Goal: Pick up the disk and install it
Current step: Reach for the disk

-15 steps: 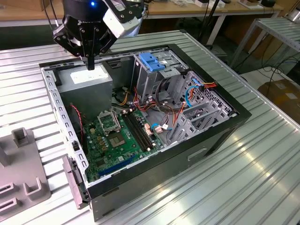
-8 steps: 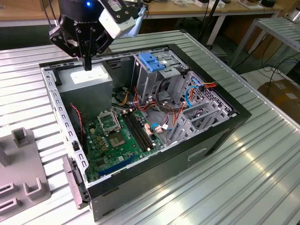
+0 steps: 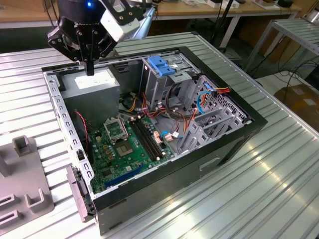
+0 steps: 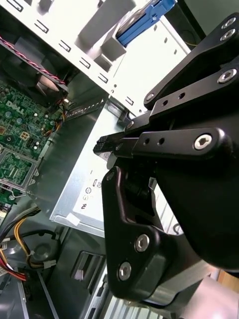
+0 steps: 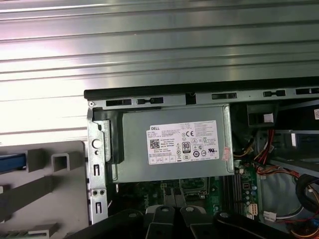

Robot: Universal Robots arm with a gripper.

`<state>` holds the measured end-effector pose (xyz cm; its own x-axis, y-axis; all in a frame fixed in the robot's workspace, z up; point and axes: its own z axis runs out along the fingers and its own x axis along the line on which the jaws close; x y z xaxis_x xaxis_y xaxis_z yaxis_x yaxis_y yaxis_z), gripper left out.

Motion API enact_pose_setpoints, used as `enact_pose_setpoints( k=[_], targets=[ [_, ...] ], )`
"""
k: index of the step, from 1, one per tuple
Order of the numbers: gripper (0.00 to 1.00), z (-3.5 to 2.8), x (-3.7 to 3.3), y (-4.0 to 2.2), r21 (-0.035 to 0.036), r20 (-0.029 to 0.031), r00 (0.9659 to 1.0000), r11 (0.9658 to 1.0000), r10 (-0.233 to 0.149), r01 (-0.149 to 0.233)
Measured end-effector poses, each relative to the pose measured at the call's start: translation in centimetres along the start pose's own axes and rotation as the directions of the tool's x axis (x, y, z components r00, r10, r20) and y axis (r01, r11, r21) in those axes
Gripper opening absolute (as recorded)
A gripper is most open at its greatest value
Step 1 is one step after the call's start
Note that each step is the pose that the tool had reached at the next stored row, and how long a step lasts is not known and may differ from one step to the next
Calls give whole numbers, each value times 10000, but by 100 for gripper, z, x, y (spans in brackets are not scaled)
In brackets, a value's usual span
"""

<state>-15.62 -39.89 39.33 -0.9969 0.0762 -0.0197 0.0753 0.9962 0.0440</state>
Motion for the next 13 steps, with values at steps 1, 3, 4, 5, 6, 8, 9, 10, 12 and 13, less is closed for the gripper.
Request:
enact_pose_setpoints(
  k=[1,3,4,5,6,8,9,10,12,13],
  targets=[
    [10,0,6,0,0,0,10000,10000,0,0],
    [10,-1,32,-2,0,0,10000,10000,0,0],
    [10,-1,45,-3,0,0,10000,10000,-1,1],
    [10,-1,55,-4,0,0,10000,10000,0,0],
    [10,-1,63,-5,0,0,10000,10000,-1,1],
    [10,-2,79,-6,0,0,10000,10000,0,0],
    [10,-2,87,-7,1,0,10000,10000,0,0],
    [10,-2,95,-7,1,0,10000,10000,0,0],
    [10,-3,111,-8,0,0,10000,10000,0,0],
    [10,-3,119,-9,0,0,10000,10000,1,-1]
  ],
)
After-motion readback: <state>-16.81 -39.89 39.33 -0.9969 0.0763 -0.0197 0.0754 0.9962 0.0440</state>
